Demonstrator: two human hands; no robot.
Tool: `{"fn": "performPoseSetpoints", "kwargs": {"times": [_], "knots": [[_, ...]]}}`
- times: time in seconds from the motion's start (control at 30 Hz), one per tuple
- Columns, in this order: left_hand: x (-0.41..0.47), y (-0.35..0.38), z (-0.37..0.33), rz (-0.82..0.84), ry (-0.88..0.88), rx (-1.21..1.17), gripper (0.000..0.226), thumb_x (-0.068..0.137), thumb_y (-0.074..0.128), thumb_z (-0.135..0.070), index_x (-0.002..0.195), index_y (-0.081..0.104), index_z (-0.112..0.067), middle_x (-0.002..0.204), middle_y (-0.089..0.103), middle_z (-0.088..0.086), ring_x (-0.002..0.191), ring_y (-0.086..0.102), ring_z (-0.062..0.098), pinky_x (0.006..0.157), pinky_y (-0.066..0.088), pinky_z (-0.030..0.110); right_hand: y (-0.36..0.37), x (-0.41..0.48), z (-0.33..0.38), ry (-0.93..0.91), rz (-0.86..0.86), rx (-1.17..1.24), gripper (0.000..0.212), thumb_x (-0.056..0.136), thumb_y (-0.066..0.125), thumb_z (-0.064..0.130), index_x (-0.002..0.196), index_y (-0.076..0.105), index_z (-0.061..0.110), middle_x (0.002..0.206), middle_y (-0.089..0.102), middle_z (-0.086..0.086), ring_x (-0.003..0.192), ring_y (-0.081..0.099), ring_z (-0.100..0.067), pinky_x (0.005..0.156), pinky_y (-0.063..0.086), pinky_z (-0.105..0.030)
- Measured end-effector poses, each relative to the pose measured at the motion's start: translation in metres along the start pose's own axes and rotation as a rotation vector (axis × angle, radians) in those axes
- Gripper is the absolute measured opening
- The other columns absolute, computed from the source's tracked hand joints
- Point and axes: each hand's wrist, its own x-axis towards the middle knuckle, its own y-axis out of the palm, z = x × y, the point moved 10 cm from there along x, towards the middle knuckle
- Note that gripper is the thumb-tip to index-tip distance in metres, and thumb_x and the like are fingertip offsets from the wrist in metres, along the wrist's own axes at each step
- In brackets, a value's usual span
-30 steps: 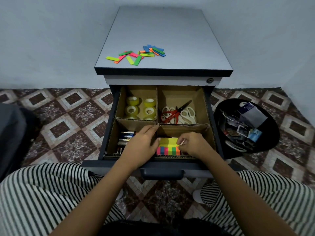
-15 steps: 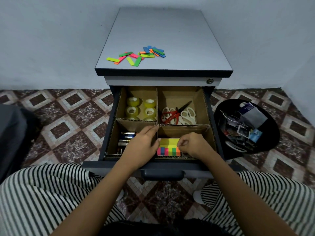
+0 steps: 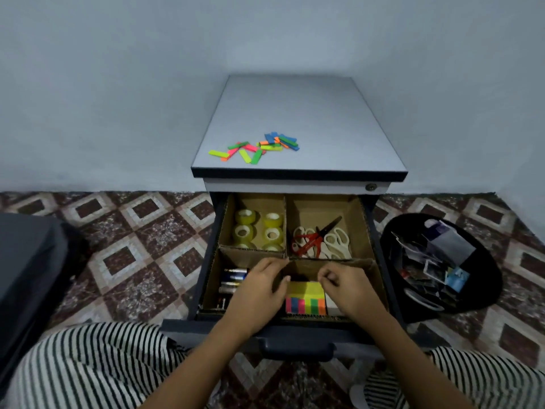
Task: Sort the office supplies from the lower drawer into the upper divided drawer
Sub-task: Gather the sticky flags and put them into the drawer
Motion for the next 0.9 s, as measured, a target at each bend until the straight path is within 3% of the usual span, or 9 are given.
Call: {"fn": "performPoseSetpoints", "kwargs": {"times": [0.13,0.27,0.37,0.47,0.53,0.6,0.73,0.8,0.9], "knots": [[0.009,-0.028,-0.001,-0.084,0.007,-0.1,0.033,0.095,0.052,-0.024,0.127,0.055,-0.018,0.117,0.049,-0.015,0.108,0.048,-0.002,0.092,0.036,0.004,-0.036,0.012,0.051,-0.176,-0.165,0.049,0.007,0.087,0.064,0.012,0.083,0.069,0.015,0.067,0.057,0.015,0.068,0.059,0.004,0.064,0.043,-0.008],[0.036,-0.08,-0.005,-0.221,0.083,-0.068,0.027,0.093,0.055,-0.022,0.118,0.061,-0.016,0.11,0.052,-0.013,0.103,0.052,0.003,0.089,0.044,0.017,-0.071,0.041,0.107,-0.274,-0.227,0.04,0.008,0.09,0.061,0.018,0.092,0.068,0.017,0.08,0.06,0.011,0.076,0.058,0.001,0.071,0.047,-0.013],[0.065,-0.123,-0.008,-0.33,0.128,0.06,0.025,0.092,0.056,-0.017,0.115,0.063,-0.01,0.112,0.058,-0.001,0.104,0.054,0.012,0.087,0.042,0.021,-0.082,0.073,0.143,-0.323,-0.255,0.004,0.016,0.092,0.057,0.02,0.104,0.067,0.015,0.096,0.061,0.002,0.088,0.058,-0.008,0.079,0.049,-0.022],[0.1,-0.147,-0.002,-0.372,0.141,0.2,0.025,0.09,0.054,-0.012,0.111,0.066,-0.004,0.11,0.063,0.012,0.102,0.059,0.028,0.085,0.049,0.036,-0.074,0.108,0.166,-0.352,-0.275,-0.125,0.027,0.093,0.055,0.021,0.117,0.063,0.013,0.114,0.06,-0.005,0.104,0.056,-0.018,0.089,0.047,-0.03],[0.12,-0.151,0.004,-0.345,0.125,0.357,0.03,0.089,0.048,-0.015,0.112,0.065,-0.004,0.116,0.061,0.015,0.105,0.057,0.036,0.082,0.05,0.044,-0.059,0.126,0.176,-0.378,-0.25,-0.233,0.033,0.093,0.052,0.019,0.124,0.059,0.011,0.125,0.055,-0.008,0.115,0.05,-0.024,0.095,0.043,-0.035],[0.135,-0.146,0.01,-0.275,0.061,0.558,0.037,0.092,0.045,-0.016,0.125,0.056,-0.007,0.134,0.05,0.012,0.12,0.046,0.035,0.089,0.042,0.044,-0.045,0.137,0.183,-0.396,-0.215,-0.353,0.037,0.094,0.048,0.016,0.13,0.053,0.011,0.133,0.049,-0.01,0.12,0.044,-0.028,0.096,0.042,-0.04],[0.149,-0.134,0.012,-0.203,0.048,0.676,0.04,0.089,0.048,-0.016,0.128,0.053,-0.008,0.142,0.043,0.011,0.129,0.039,0.031,0.094,0.034,0.042,-0.034,0.149,0.184,-0.369,-0.179,-0.539,0.043,0.097,0.041,0.014,0.139,0.04,0.014,0.145,0.037,-0.007,0.13,0.035,-0.028,0.097,0.037,-0.04],[0.15,-0.131,0.013,-0.183,0.072,0.703,0.034,0.086,0.052,-0.015,0.117,0.06,-0.007,0.131,0.054,0.012,0.12,0.049,0.032,0.089,0.038,0.044,-0.031,0.149,0.185,-0.38,-0.17,-0.59,0.04,0.097,0.042,0.014,0.137,0.043,0.014,0.144,0.039,-0.006,0.129,0.035,-0.027,0.097,0.036,-0.039],[0.147,-0.128,0.013,-0.181,0.134,0.769,0.02,0.063,0.068,-0.013,0.083,0.069,-0.01,0.09,0.069,0.008,0.083,0.066,0.03,0.064,0.048,0.04,-0.031,0.144,0.184,-0.418,-0.198,-0.622,0.034,0.096,0.044,0.013,0.13,0.048,0.013,0.137,0.046,-0.006,0.124,0.04,-0.026,0.093,0.038,-0.037]]}}
